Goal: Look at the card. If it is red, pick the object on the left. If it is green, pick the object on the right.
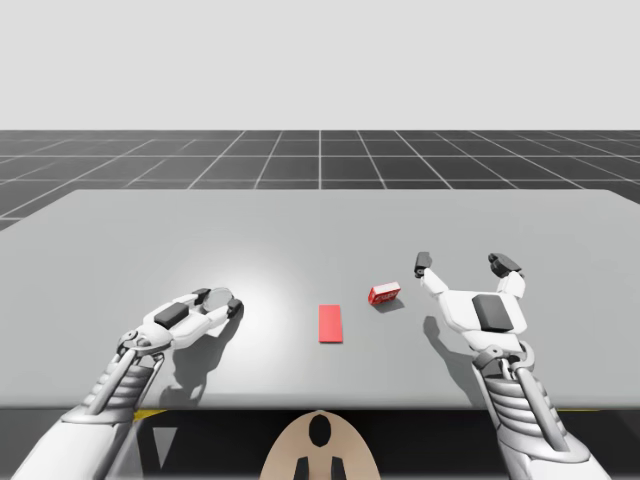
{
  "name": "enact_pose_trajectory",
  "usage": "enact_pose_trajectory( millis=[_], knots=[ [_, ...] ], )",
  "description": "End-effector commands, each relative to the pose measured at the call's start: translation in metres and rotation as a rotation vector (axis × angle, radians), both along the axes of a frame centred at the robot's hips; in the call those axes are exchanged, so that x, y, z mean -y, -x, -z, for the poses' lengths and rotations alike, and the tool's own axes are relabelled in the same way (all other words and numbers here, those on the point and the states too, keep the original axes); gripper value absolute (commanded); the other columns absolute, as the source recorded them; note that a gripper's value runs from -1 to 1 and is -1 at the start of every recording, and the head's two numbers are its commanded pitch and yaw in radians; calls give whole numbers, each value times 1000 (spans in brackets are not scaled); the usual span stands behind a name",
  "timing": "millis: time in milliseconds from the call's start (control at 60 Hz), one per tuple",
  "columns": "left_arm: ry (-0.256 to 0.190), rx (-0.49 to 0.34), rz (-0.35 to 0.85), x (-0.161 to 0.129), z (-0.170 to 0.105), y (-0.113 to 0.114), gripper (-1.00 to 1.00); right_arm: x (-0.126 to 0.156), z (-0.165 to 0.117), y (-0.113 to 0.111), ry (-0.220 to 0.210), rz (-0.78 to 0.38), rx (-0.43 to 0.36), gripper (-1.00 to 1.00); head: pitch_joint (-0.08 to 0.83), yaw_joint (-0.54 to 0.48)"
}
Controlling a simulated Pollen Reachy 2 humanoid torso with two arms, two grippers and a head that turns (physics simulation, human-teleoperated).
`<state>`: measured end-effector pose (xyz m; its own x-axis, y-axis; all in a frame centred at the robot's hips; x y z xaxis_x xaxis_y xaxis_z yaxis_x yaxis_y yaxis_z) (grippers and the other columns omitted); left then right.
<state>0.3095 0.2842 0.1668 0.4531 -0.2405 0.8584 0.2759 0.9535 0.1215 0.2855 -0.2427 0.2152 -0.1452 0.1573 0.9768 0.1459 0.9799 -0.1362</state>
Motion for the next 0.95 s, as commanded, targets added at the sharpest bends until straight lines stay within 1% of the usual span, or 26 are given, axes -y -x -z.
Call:
enact_pose_trajectory(
  millis=[17, 117, 200, 283, 350, 417, 450, 483, 517, 567, 600, 633, 667, 700, 717, 783, 800, 833, 867, 950],
  knots=[
    [-29, -68, -6, 0, 18, 5, 1000, -3, 2, 1, -11, 1, -4, -1000, 411, 425],
    [-35, -63, -10, 1, 17, 6, 1000, -2, 1, 1, -10, 1, 0, -1000, 359, 434],
    [-40, -58, -10, 1, 15, 6, 1000, -2, 0, 1, -11, 1, 2, -1000, 338, 438],
    [-40, -43, -11, 1, 7, 7, 1000, -2, 0, 1, -12, 1, 1, -1000, 327, 439],
    [-29, -13, -13, 1, -8, 8, 1000, -2, 0, 0, -11, 1, 1, -1000, 321, 438],
    [-43, 29, -8, 2, -27, 9, 1000, -2, 0, 0, -11, 2, 0, -1000, 316, 439],
    [-54, 60, -6, 2, -41, 9, 1000, -2, 0, 0, -11, 2, -1, -1000, 313, 441],
    [-63, 76, -4, 3, -48, 9, 1000, -2, 0, 0, -11, 2, -1, -1000, 312, 442],
    [-80, 108, 0, 3, -62, 9, 1000, -2, 0, 0, -11, 2, 0, -1000, 310, 442],
    [-92, 133, 0, 3, -73, 10, 1000, -2, 0, 0, -12, 2, 0, -1000, 308, 442],
    [-112, 170, 5, 4, -91, 13, 1000, -2, 0, 0, -12, 2, 1, -1000, 305, 440],
    [-123, 187, 4, 4, -98, 14, 1000, -1, 0, 0, -11, 2, 0, -1000, 304, 440],
    [-133, 220, 4, 4, -114, 16, 1000, -1, -1, 0, -11, 0, 0, -1000, 301, 438],
    [-135, 238, 5, 4, -122, 17, 1000, -1, -1, 0, -10, 0, 0, -1000, 301, 437],
    [-140, 262, 5, 4, -133, 19, 1000, 0, -1, 1, -10, -1, 0, -1000, 299, 437],
    [-147, 298, 5, 5, -149, 21, 1000, 0, -1, 1, -9, -1, 1, -1000, 296, 436],
    [-151, 327, 3, 5, -161, 22, 1000, 0, -2, 1, -10, -1, 1, -1000, 295, 435],
    [-154, 345, 1, 6, -169, 23, 1000, 0, -2, 1, -9, 0, 1, -1000, 294, 435],
    [-158, 380, -1, 6, -184, 24, 1000, 0, -2, 1, -8, 0, 1, -1000, 291, 436],
    [-162, 435, -8, 9, -206, 27, 1000, 1, -2, 1, -6, 0, 3, -1000, 286, 436]
  ],
)
